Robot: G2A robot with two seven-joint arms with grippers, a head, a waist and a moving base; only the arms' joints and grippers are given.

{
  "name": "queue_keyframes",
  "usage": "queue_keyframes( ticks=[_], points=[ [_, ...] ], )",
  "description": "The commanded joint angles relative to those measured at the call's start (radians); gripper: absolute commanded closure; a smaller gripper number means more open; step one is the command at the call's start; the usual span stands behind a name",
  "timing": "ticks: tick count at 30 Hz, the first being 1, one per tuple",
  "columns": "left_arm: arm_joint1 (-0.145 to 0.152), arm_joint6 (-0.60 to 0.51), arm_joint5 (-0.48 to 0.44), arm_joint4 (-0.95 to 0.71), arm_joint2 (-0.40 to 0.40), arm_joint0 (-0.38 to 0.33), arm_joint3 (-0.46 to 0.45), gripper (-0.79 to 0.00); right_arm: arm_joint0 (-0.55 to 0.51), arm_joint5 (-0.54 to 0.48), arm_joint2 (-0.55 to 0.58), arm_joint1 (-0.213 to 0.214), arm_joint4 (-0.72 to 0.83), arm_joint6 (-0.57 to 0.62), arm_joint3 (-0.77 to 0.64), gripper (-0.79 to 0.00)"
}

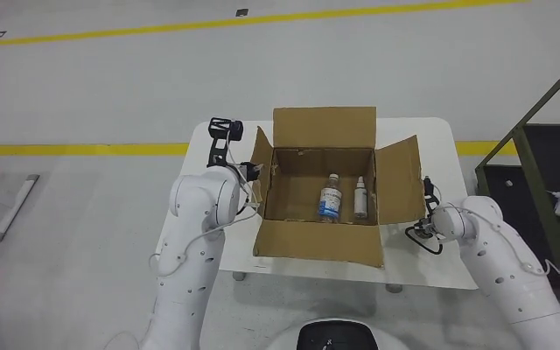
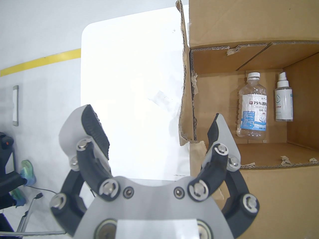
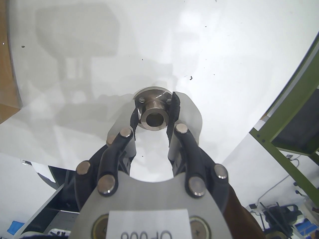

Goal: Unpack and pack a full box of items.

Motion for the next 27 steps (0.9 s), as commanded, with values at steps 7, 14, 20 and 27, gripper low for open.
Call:
queue_keyframes(
  ticks=[7,14,20,27],
  points=[
    [-0.002,0.002,-0.003,0.003,-0.005,-0.002,0.001,-0.785,-0.039,0.044,0.117,0.014,0.080,-0.030,-0.121,0.000],
    [-0.004,0.005,0.002,0.001,-0.006,0.001,0.002,-0.785,-0.139,0.131,0.444,0.022,0.496,-0.203,-0.369,0.000],
    [-0.006,0.010,0.013,0.001,-0.010,0.007,0.001,-0.785,-0.208,0.082,0.504,0.017,0.762,-0.261,-0.589,0.000],
    [-0.005,0.007,0.023,0.011,-0.024,0.016,-0.004,-0.785,-0.104,0.096,0.199,0.010,0.657,-0.242,-0.610,0.000]
  ],
)
